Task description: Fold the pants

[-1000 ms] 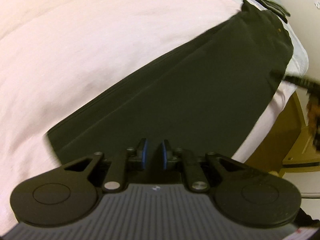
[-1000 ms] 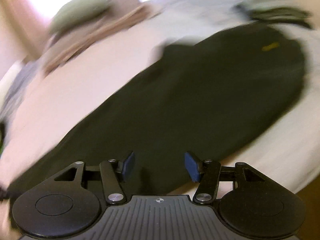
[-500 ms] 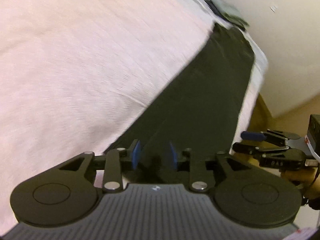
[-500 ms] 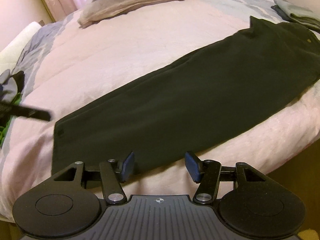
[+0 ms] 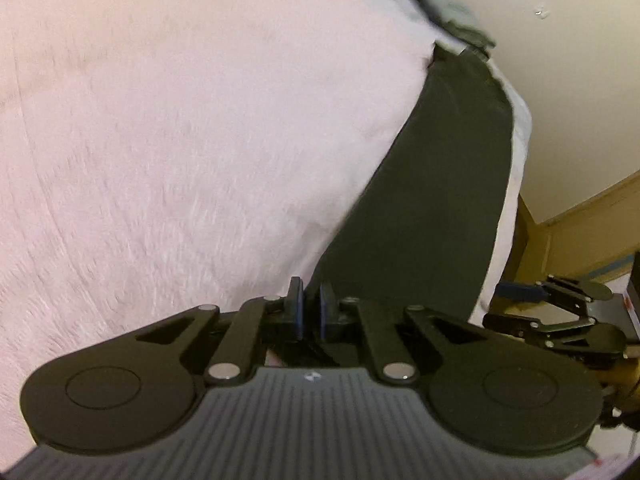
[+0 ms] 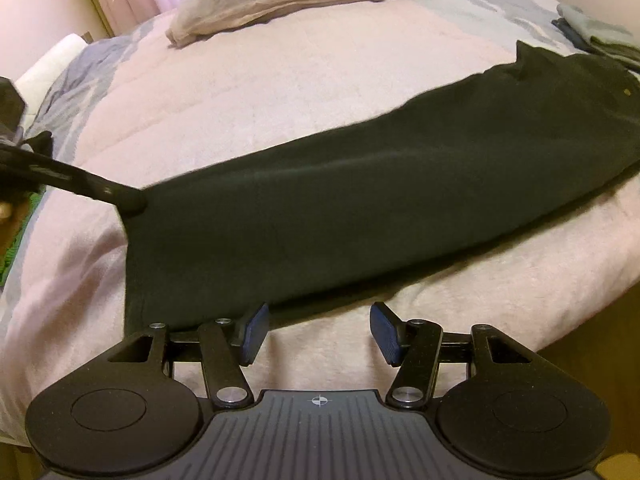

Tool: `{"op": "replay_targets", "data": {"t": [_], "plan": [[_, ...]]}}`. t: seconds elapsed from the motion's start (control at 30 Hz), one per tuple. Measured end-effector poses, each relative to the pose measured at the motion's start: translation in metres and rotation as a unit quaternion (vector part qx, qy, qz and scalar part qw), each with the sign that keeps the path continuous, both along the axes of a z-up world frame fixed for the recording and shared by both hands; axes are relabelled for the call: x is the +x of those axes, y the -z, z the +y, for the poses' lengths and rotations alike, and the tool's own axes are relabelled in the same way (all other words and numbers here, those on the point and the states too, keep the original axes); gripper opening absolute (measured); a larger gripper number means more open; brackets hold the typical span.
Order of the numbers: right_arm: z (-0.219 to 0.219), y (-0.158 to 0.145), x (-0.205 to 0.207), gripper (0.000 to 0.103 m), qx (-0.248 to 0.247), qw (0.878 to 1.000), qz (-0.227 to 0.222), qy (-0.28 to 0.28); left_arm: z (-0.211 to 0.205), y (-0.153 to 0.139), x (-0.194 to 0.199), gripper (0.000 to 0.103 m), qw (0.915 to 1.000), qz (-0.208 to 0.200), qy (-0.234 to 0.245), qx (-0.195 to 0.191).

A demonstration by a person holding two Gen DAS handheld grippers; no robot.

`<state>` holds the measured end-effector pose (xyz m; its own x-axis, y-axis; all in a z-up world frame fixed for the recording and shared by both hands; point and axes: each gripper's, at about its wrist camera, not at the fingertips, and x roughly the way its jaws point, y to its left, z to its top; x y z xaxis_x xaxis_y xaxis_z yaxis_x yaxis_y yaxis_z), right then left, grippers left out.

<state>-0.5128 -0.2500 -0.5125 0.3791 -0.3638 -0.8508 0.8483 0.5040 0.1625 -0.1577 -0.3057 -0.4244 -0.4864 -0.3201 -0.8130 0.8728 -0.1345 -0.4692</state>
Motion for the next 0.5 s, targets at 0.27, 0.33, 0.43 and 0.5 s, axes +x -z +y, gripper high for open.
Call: {"op": "replay_targets", "data": {"t": [0.27, 0.33, 0.43, 0.5], "plan": [[0.018, 0.001, 0.012, 0.054, -0.007, 1.0, 0.013, -0.018, 0.007, 0.007, -0.003, 0.012, 0.9997, -0.015, 0.017, 0.009], [0.025, -0.002, 0.019, 0.054, -0.02, 0.999, 0.012, -0.045, 0.009, -0.001, 0.001, 0.011, 0.9995, -0.026, 0.018, -0.001], [0.037, -0.007, 0.041, 0.053, -0.052, 0.993, -0.012, -0.102, 0.018, -0.016, 0.004, 0.009, 0.9993, -0.001, 0.022, -0.03], [0.044, -0.004, 0.057, 0.053, -0.062, 0.989, -0.022, -0.134, 0.018, -0.013, -0.001, 0.009, 0.9986, 0.021, 0.032, -0.036]]}}
